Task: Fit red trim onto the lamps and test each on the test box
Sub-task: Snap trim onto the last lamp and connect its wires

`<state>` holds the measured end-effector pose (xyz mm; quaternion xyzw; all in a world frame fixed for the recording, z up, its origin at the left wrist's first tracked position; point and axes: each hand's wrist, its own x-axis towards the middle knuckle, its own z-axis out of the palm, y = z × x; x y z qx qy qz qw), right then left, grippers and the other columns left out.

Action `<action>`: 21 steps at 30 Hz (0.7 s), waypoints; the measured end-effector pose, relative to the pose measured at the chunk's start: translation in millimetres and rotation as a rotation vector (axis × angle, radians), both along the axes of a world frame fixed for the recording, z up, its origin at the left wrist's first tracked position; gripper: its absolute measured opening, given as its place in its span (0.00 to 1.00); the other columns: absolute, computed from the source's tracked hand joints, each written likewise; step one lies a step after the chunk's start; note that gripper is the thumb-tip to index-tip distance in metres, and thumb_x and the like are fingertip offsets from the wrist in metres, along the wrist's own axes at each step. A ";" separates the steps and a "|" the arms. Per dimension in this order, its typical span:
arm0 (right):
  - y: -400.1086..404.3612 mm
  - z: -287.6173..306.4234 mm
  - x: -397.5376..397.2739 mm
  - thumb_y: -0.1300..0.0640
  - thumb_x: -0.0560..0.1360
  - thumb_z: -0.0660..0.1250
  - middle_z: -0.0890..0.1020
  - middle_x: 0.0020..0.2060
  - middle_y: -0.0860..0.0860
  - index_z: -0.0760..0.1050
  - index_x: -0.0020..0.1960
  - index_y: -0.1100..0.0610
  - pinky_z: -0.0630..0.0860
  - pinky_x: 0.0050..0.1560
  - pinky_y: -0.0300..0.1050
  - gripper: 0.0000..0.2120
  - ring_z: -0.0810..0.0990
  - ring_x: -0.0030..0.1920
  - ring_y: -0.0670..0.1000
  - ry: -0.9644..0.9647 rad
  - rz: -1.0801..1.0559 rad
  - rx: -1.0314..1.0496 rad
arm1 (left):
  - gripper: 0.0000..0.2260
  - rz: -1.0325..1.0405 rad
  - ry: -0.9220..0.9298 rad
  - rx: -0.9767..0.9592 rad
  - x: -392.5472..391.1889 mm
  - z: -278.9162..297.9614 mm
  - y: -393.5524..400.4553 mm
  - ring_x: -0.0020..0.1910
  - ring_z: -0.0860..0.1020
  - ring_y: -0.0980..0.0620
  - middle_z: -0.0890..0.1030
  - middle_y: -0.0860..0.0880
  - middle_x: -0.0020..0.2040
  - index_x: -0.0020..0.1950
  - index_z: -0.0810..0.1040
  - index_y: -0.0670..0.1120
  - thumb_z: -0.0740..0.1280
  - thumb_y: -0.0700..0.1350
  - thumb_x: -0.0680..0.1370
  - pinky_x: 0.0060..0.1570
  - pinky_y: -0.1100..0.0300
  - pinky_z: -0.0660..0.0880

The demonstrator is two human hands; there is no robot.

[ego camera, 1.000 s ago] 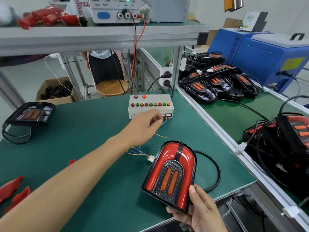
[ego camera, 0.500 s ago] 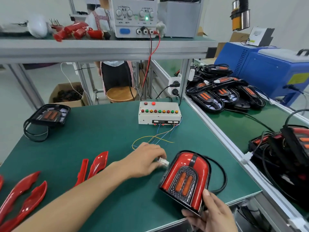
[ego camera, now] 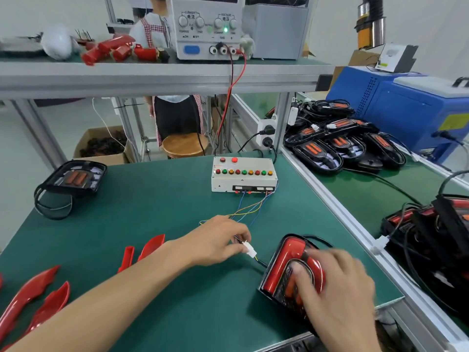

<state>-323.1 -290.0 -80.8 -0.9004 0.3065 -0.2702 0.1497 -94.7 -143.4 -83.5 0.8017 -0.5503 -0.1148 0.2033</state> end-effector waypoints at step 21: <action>-14.9 22.6 120.7 0.48 0.77 0.58 0.67 0.31 0.48 0.67 0.36 0.52 0.60 0.46 0.48 0.14 0.75 0.45 0.56 0.610 0.886 -0.498 | 0.08 -0.408 -0.374 0.146 8.6 41.3 -8.6 0.54 0.75 0.41 0.80 0.42 0.50 0.51 0.78 0.39 0.67 0.44 0.82 0.62 0.46 0.69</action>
